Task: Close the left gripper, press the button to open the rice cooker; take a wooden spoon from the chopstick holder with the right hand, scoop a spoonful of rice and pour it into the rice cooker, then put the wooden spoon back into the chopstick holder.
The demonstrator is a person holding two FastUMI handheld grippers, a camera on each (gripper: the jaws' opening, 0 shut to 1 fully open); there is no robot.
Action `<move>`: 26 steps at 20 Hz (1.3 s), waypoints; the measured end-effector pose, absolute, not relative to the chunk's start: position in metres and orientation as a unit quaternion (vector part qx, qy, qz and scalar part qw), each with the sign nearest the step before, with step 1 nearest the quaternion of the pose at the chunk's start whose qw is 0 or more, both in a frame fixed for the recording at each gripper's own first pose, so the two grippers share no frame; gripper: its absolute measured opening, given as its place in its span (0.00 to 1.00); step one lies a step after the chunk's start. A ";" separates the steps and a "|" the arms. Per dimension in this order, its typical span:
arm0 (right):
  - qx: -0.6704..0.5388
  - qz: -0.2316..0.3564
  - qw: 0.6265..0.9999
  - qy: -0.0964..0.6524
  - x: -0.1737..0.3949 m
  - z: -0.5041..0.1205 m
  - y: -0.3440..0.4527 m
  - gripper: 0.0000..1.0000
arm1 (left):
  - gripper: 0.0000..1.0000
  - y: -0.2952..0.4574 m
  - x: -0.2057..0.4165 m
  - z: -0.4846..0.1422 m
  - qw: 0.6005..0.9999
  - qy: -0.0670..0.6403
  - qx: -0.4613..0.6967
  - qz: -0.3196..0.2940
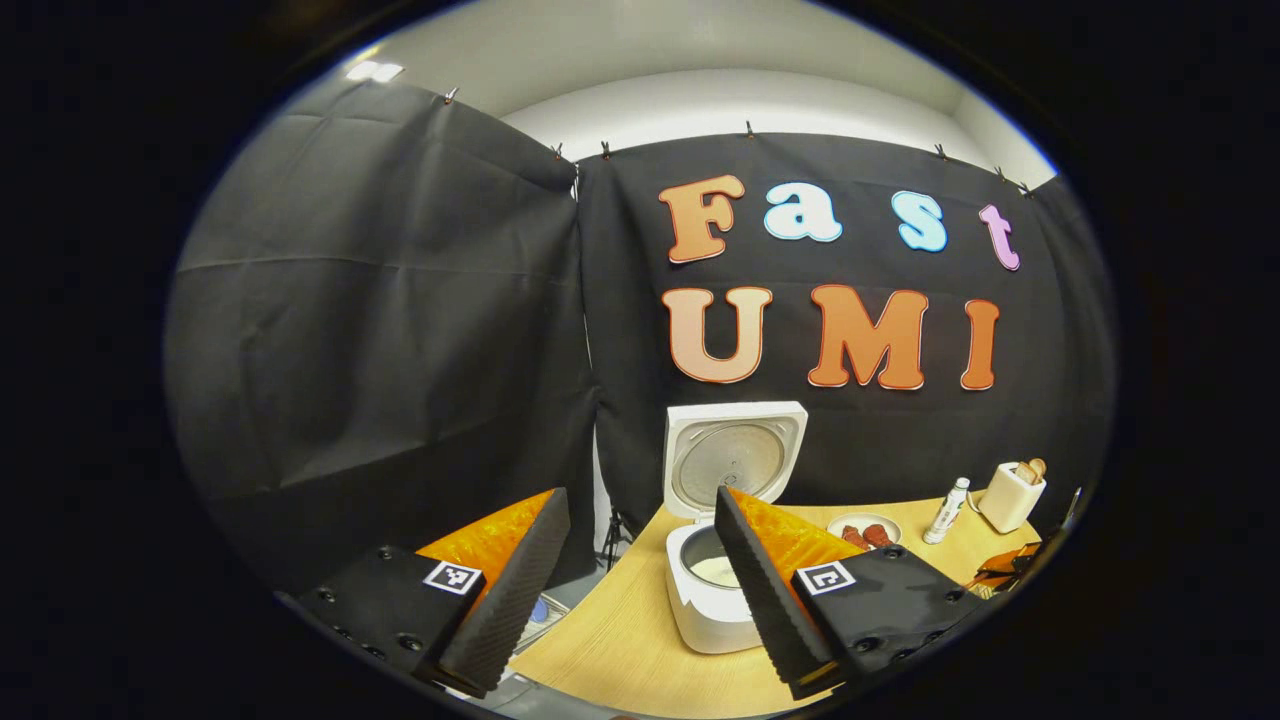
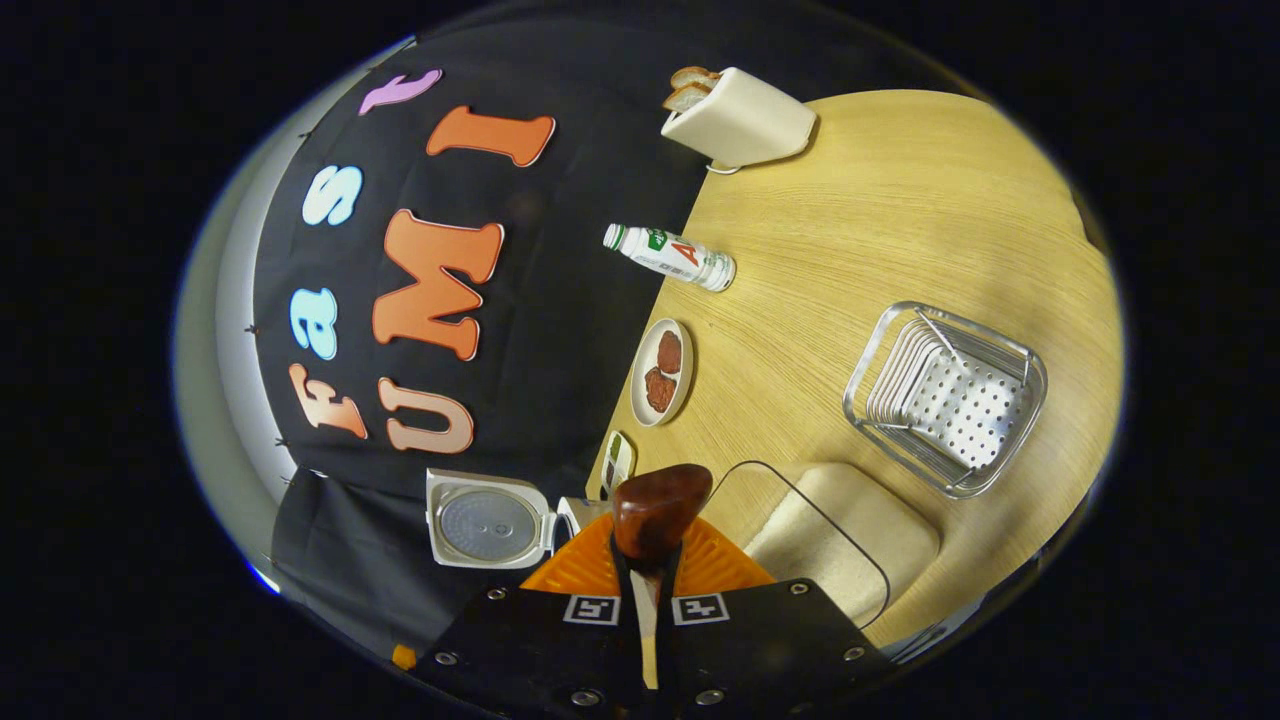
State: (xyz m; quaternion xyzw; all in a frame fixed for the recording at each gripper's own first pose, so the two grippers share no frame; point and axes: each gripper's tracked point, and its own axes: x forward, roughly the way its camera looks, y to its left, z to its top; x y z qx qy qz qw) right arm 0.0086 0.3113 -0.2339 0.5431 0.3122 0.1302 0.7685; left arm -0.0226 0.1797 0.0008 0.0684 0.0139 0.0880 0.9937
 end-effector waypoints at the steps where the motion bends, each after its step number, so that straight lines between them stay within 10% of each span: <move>1: 0.547 0.131 0.766 0.311 0.009 -0.230 0.312 0.05 | 0.99 0.180 -0.023 -0.001 0.994 0.015 0.069 0.088; 26: 0.550 0.191 0.758 0.294 0.090 -0.103 0.441 0.05 | 0.99 0.195 0.028 -0.015 0.996 0.029 0.061 0.063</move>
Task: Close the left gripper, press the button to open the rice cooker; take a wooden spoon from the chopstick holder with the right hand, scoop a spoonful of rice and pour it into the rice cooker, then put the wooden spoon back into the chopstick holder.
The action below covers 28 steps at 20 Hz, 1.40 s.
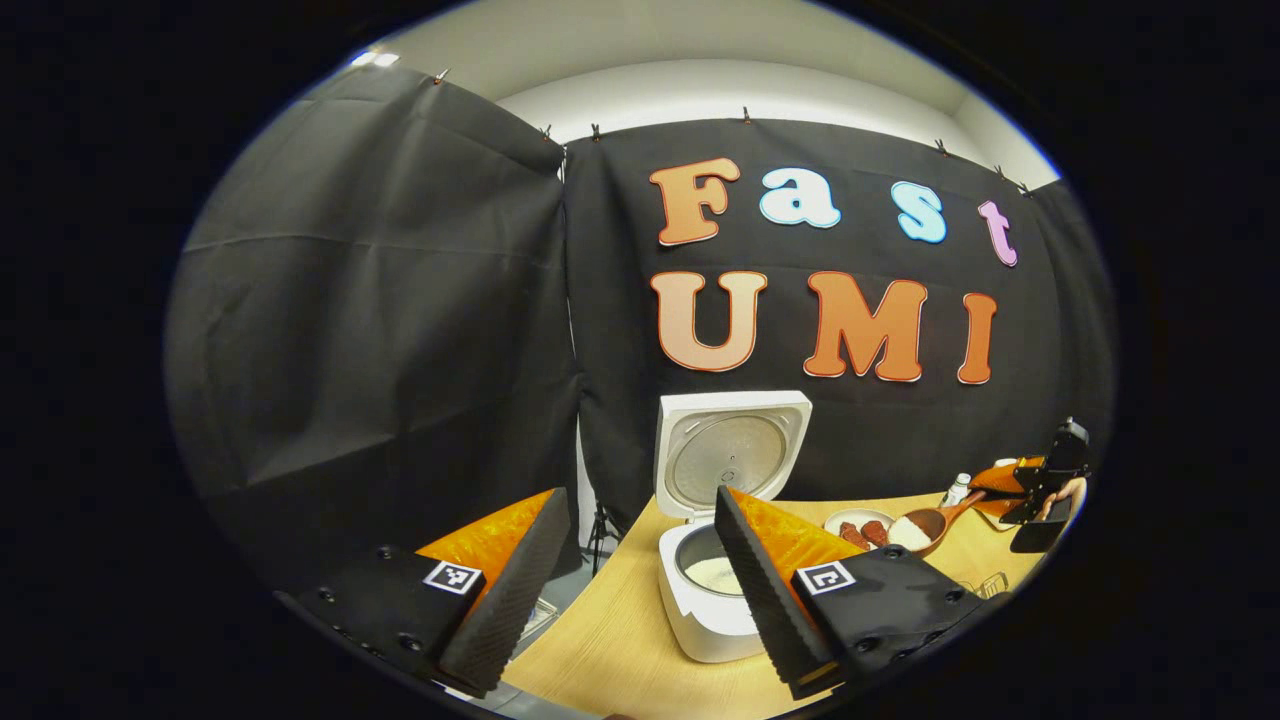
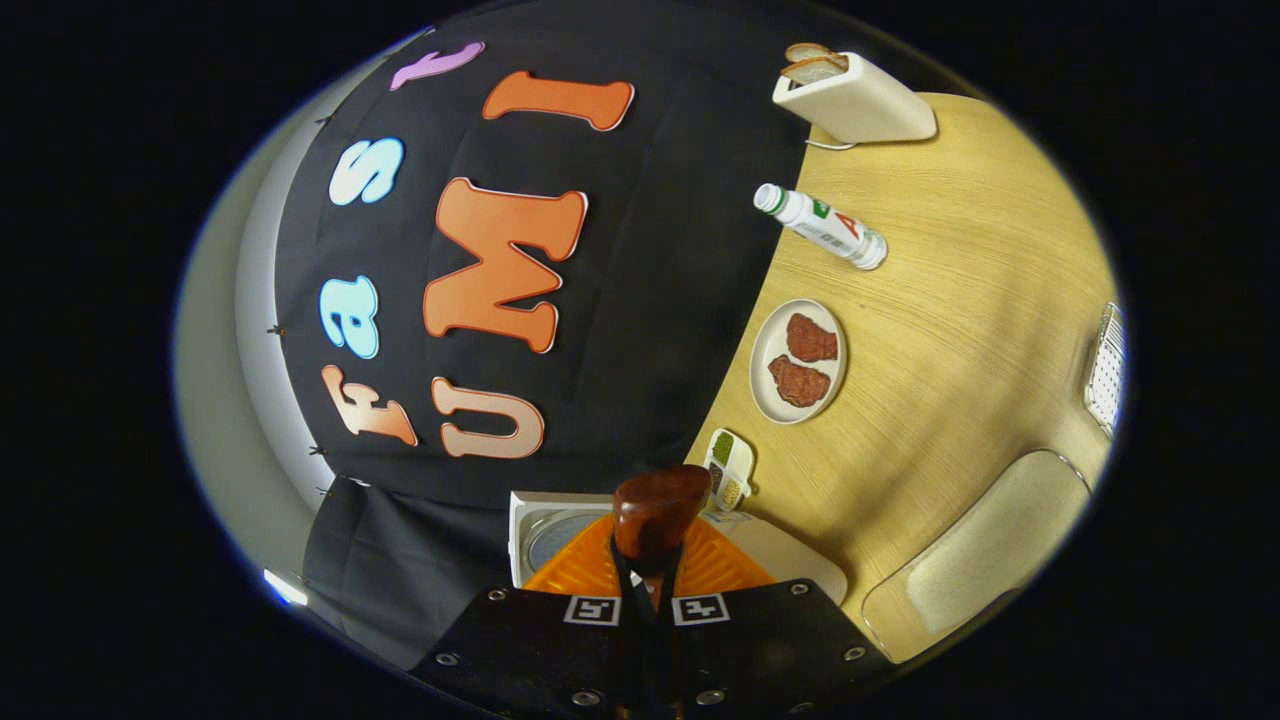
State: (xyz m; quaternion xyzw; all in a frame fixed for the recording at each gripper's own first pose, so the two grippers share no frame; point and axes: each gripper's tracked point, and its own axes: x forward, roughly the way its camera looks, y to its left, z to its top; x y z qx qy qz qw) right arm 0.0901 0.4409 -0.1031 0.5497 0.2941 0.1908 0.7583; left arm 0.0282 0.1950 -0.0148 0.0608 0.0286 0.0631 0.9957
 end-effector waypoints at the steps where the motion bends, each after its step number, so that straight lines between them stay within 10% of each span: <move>1: 0.547 0.195 0.760 0.293 0.093 -0.096 0.449 0.05 | 1.00 0.194 0.030 -0.016 0.996 0.029 0.059 0.060; 28: 0.307 0.276 0.888 0.202 0.122 -0.038 0.601 0.05 | 0.99 0.254 0.019 -0.030 0.993 0.043 0.038 0.105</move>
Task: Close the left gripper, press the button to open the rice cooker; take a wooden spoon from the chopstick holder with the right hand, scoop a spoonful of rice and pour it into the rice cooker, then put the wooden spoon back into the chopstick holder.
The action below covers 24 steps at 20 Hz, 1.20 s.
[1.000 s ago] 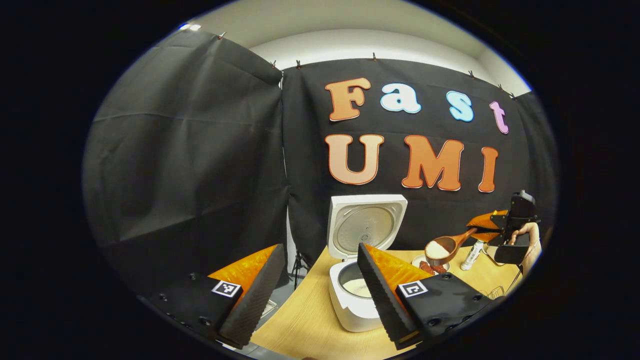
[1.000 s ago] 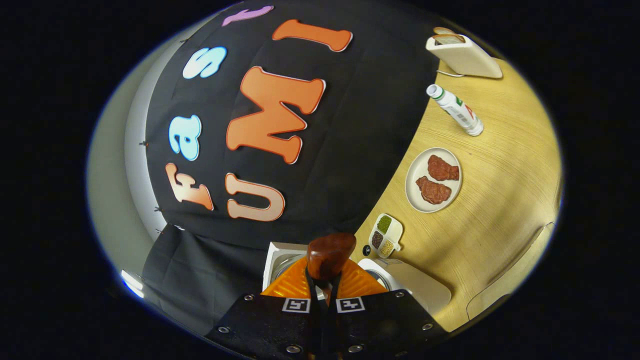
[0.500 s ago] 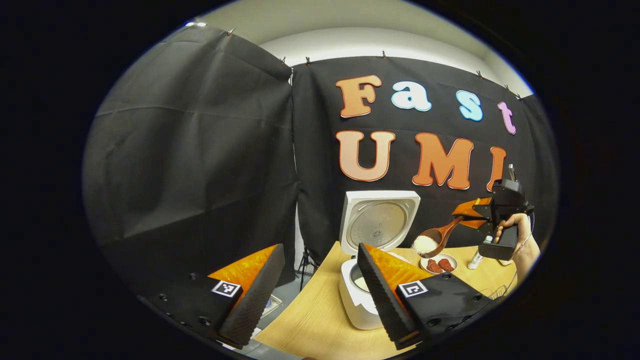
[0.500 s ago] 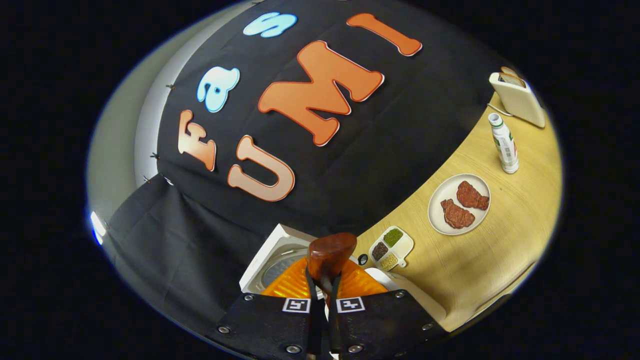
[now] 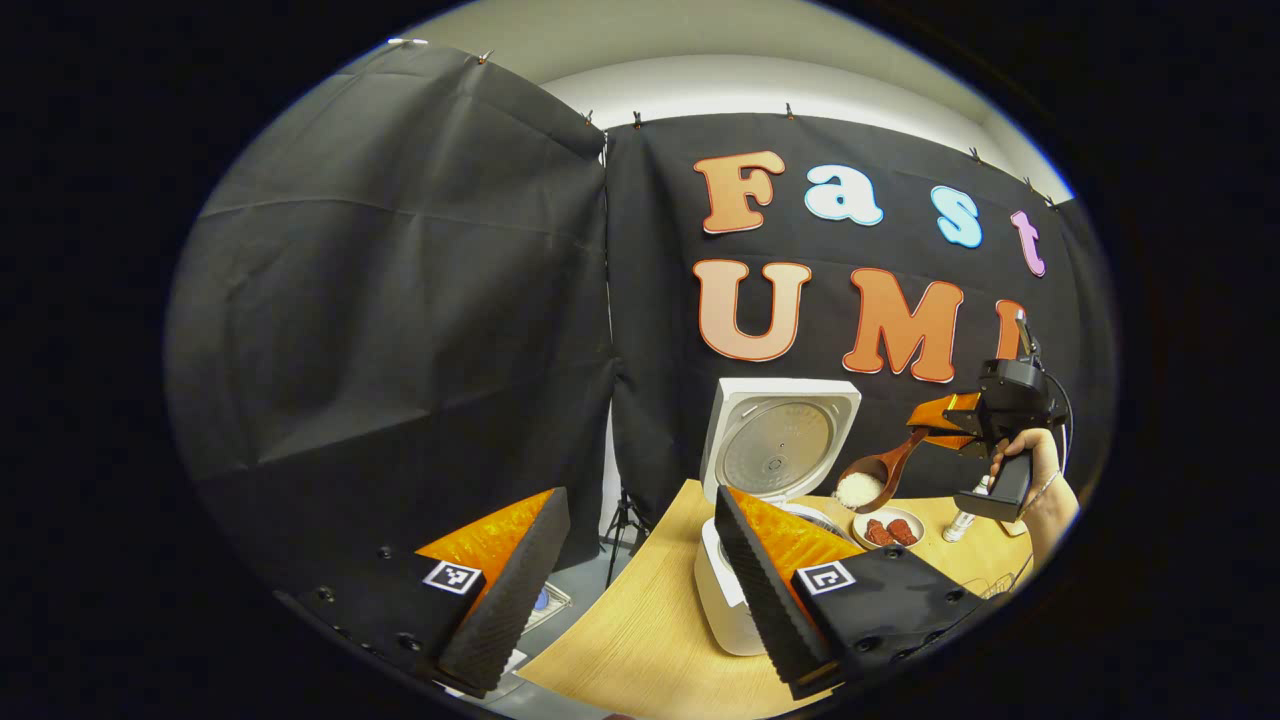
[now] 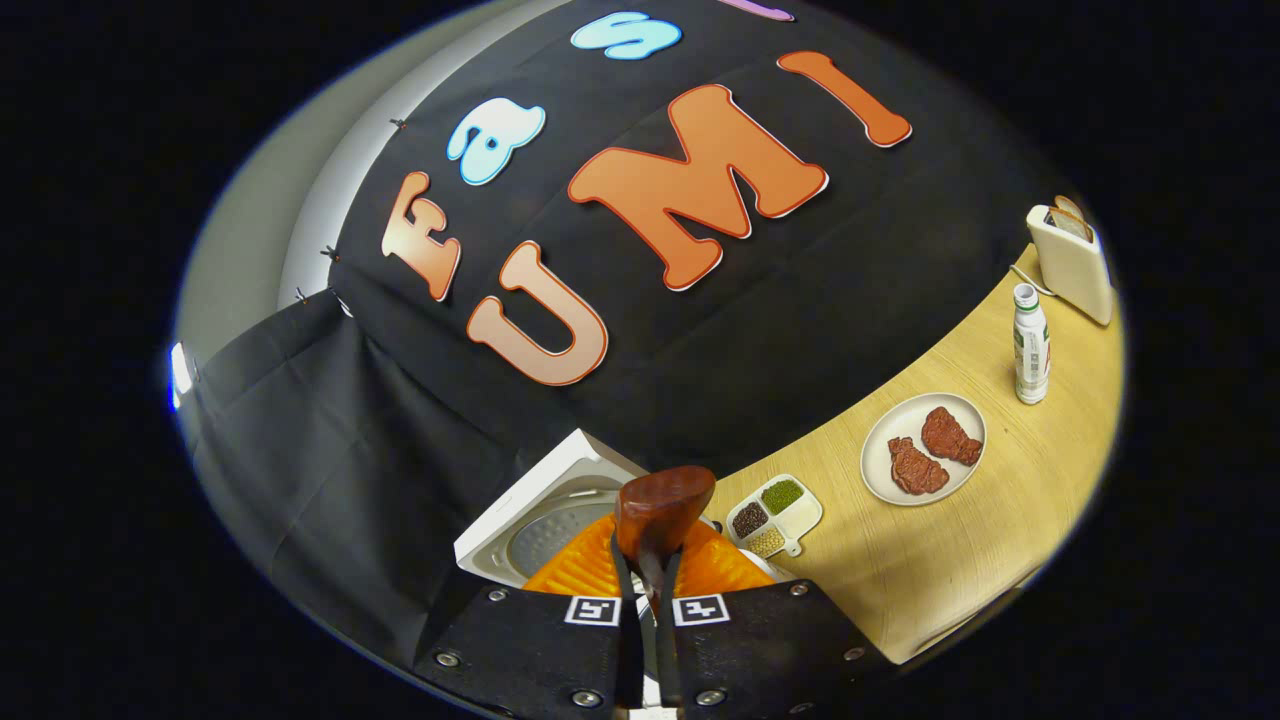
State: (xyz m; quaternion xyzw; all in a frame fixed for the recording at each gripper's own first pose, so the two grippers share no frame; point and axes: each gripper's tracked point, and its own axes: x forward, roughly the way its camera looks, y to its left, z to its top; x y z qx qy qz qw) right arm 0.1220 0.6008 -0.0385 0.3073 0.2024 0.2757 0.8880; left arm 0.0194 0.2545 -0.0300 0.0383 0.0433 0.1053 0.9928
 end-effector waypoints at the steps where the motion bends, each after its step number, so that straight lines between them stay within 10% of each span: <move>1: 0.302 0.278 0.889 0.200 0.122 -0.038 0.603 0.05 | 0.99 0.255 0.018 -0.030 0.993 0.043 0.038 0.106; 24: 0.161 0.318 0.928 0.108 0.095 -0.003 0.624 0.05 | 1.00 0.257 0.006 -0.032 0.994 0.045 0.034 0.093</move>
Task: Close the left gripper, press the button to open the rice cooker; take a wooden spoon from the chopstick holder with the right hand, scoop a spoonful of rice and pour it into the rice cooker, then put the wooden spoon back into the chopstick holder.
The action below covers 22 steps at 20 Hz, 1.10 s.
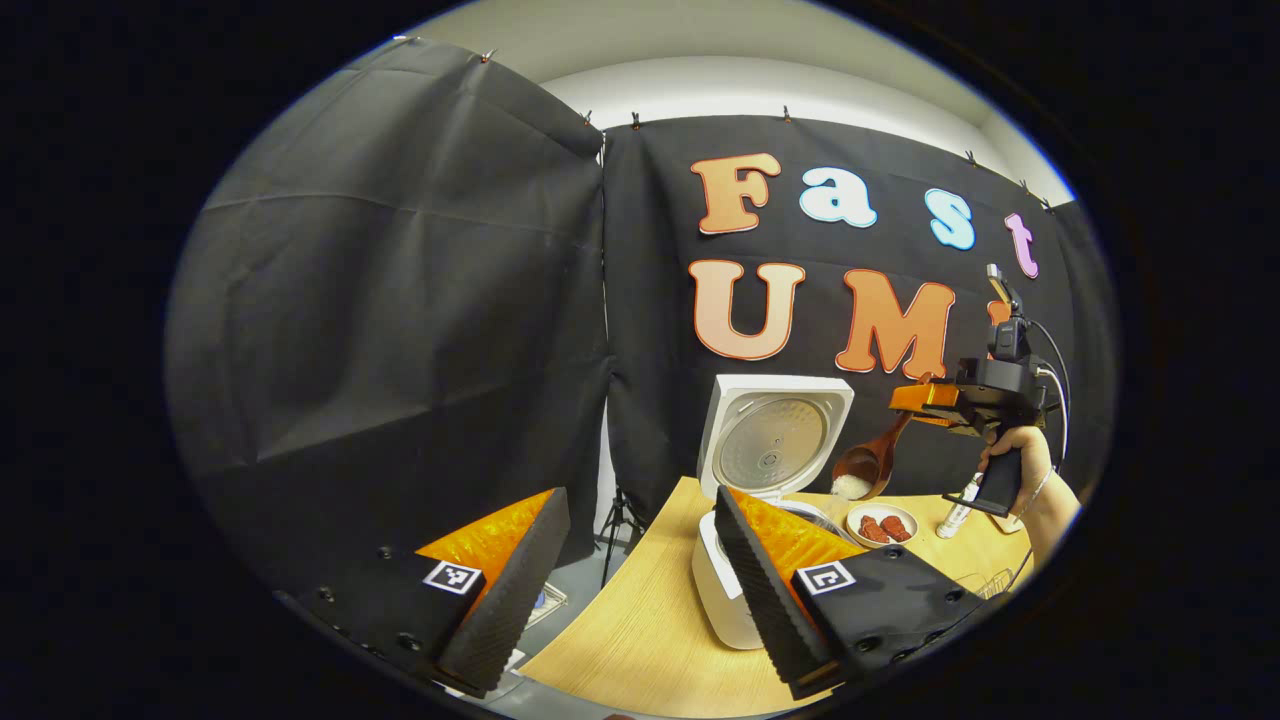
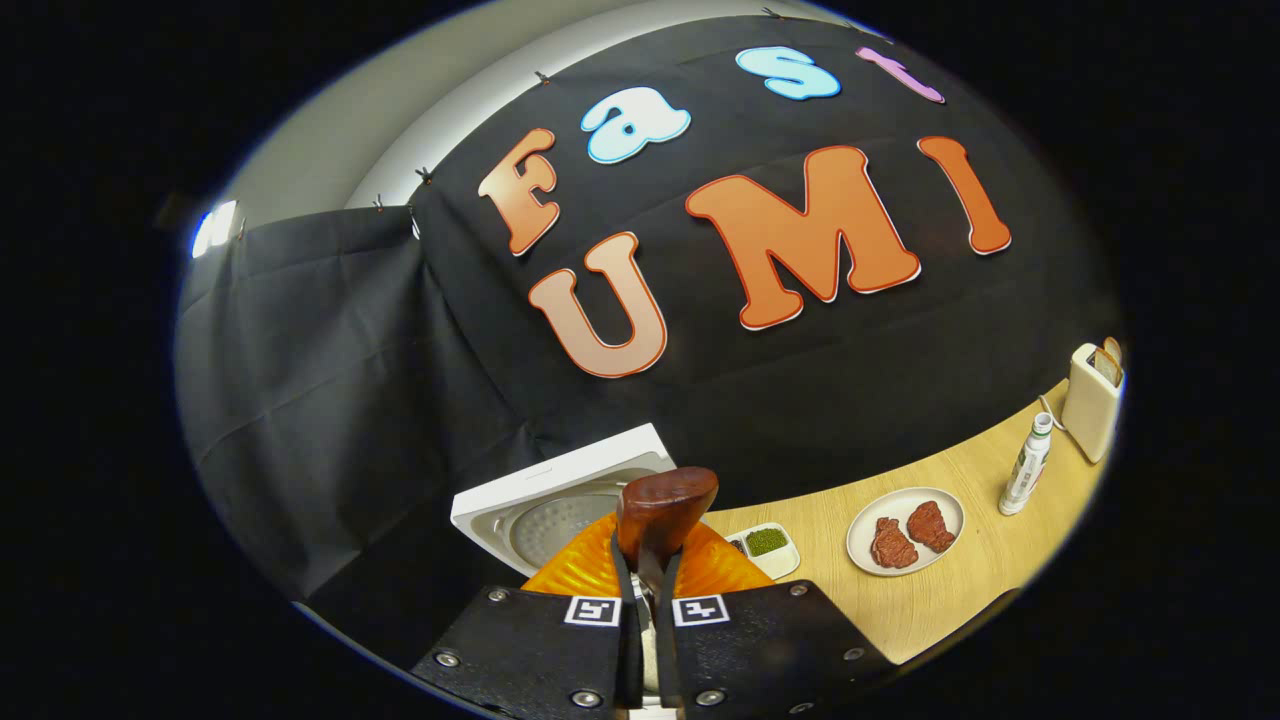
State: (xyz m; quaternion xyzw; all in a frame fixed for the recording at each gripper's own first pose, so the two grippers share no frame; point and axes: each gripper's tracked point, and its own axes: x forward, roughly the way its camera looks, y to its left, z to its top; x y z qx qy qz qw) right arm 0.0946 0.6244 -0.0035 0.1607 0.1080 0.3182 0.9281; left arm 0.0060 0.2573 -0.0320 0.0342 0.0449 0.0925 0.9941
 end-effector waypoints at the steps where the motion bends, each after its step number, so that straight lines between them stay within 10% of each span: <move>1: 0.158 0.320 0.928 0.106 0.094 -0.001 0.627 0.05 | 1.00 0.259 0.006 -0.032 0.994 0.045 0.033 0.093; 22: -0.008 0.376 0.926 0.031 0.067 0.000 0.667 0.05 | 0.99 0.280 -0.004 -0.037 0.992 0.054 0.030 0.114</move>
